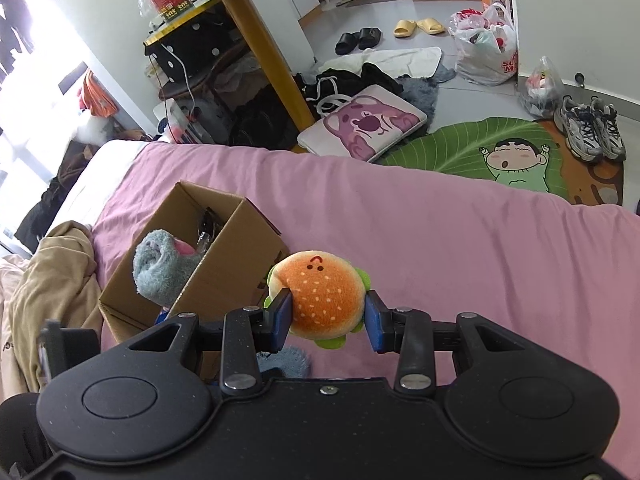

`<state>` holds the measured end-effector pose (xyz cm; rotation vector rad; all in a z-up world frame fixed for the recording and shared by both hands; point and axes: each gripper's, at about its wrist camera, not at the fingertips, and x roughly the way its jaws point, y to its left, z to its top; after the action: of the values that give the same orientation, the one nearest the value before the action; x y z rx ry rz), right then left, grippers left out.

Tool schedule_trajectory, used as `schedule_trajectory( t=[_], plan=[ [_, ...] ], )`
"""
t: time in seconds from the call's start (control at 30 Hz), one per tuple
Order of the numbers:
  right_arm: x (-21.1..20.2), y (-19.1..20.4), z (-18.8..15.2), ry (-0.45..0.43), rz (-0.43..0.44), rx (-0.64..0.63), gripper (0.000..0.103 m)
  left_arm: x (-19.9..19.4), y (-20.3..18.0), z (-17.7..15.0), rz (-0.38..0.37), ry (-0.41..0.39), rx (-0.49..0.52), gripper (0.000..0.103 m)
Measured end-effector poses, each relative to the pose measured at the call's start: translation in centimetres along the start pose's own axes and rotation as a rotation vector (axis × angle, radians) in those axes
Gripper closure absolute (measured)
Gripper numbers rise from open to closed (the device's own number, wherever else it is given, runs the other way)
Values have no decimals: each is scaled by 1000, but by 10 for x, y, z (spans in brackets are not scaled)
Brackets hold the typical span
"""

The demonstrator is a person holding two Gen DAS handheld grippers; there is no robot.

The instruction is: Organize soft objects

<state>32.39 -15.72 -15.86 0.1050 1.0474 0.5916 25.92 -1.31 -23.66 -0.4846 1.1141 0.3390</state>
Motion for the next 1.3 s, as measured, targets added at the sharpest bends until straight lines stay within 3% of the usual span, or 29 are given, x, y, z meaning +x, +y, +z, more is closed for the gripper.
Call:
schedule_trajectory(
  t=[0.17,0.27,0.37,0.43,0.47,0.5,0.53,0.83,0.87,0.9,1.0,1.3],
  plan=[
    [-1,2,2,-4,-2,-11,65,-9,-1,1,-11,-24,27,103],
    [-1,3,2,-2,-4,-11,65,-5,0,5,-12,11,20,103],
    [-1,4,3,-2,-3,-14,65,1,-5,3,7,39,44,96],
    [-1,3,2,-1,-5,-15,65,4,-8,2,11,42,53,80],
    [-1,2,2,-2,-6,-15,65,5,-9,2,11,49,50,61],
    [-1,2,2,-3,-5,-14,65,6,-9,2,9,50,45,51],
    [-1,1,2,-4,-4,-15,65,7,-9,2,8,45,42,50],
    [-1,-3,1,-7,-6,-8,65,24,-19,-4,42,33,43,50],
    [-1,-3,1,-6,-6,-9,65,25,-20,-4,43,29,46,54],
    [0,-3,1,-4,-5,-10,65,25,-19,-4,39,23,39,66],
    [2,-2,1,1,-4,-11,65,20,-17,-3,19,15,30,77],
    [-2,8,3,-8,14,-40,65,-20,-11,8,-62,-46,25,79]
  ],
)
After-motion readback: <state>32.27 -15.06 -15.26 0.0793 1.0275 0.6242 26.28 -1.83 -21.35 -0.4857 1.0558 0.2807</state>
